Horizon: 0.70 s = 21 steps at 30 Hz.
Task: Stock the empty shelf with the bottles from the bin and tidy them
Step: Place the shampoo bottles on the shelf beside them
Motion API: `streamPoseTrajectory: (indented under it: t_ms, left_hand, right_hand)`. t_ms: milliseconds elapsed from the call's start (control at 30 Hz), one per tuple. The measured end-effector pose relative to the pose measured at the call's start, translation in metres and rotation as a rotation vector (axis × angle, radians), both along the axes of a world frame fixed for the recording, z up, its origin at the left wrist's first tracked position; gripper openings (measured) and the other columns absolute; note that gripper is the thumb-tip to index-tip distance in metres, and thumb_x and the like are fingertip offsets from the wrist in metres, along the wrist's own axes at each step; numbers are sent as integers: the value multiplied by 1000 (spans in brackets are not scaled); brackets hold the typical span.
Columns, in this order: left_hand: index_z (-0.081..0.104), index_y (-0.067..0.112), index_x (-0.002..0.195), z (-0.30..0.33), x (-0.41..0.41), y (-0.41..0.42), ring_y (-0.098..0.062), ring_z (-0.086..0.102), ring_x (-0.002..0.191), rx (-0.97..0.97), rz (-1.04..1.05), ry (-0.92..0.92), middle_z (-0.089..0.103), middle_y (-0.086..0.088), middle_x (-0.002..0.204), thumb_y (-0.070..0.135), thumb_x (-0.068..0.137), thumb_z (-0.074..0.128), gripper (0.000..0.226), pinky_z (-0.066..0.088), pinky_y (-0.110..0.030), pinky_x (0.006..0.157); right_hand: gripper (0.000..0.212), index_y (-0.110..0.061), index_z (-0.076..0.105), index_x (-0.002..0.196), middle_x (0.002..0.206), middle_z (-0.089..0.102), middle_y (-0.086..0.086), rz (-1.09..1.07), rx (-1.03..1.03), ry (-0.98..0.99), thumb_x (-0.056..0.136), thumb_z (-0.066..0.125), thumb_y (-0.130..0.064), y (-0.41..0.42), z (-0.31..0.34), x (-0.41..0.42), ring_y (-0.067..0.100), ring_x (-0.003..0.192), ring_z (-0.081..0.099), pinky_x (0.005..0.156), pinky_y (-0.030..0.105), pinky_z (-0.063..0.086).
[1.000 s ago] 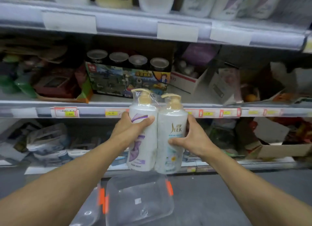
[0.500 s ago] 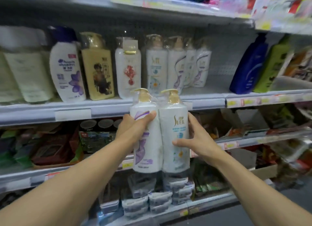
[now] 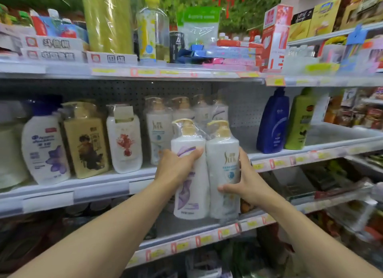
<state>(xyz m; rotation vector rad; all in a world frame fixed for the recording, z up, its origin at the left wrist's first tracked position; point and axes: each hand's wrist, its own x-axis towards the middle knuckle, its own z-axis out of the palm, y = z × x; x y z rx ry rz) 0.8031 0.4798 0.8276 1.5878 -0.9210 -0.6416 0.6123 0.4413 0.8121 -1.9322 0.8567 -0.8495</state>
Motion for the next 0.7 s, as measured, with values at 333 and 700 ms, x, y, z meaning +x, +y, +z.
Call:
streamPoseTrajectory:
  t_ms: [333, 700]
  left_hand:
    - [54, 14, 116, 41, -41, -117, -22, 67, 90, -78, 75, -16, 67, 0, 107, 70, 40, 70, 96, 55, -42, 84]
    - [55, 23, 67, 40, -41, -196, -25, 69, 87, -42, 210, -133, 70, -6, 94, 70, 59, 69, 49, 56, -37, 83]
  right_hand:
    - [110, -36, 2, 147, 120, 44, -21, -13, -116, 46, 73, 79, -10, -134, 35, -30, 4, 113, 51, 91, 26, 49]
    - [110, -33, 8, 145, 125, 51, -7, 33, -105, -4, 69, 82, -6, -240, 29, -13, 11, 113, 56, 96, 32, 49]
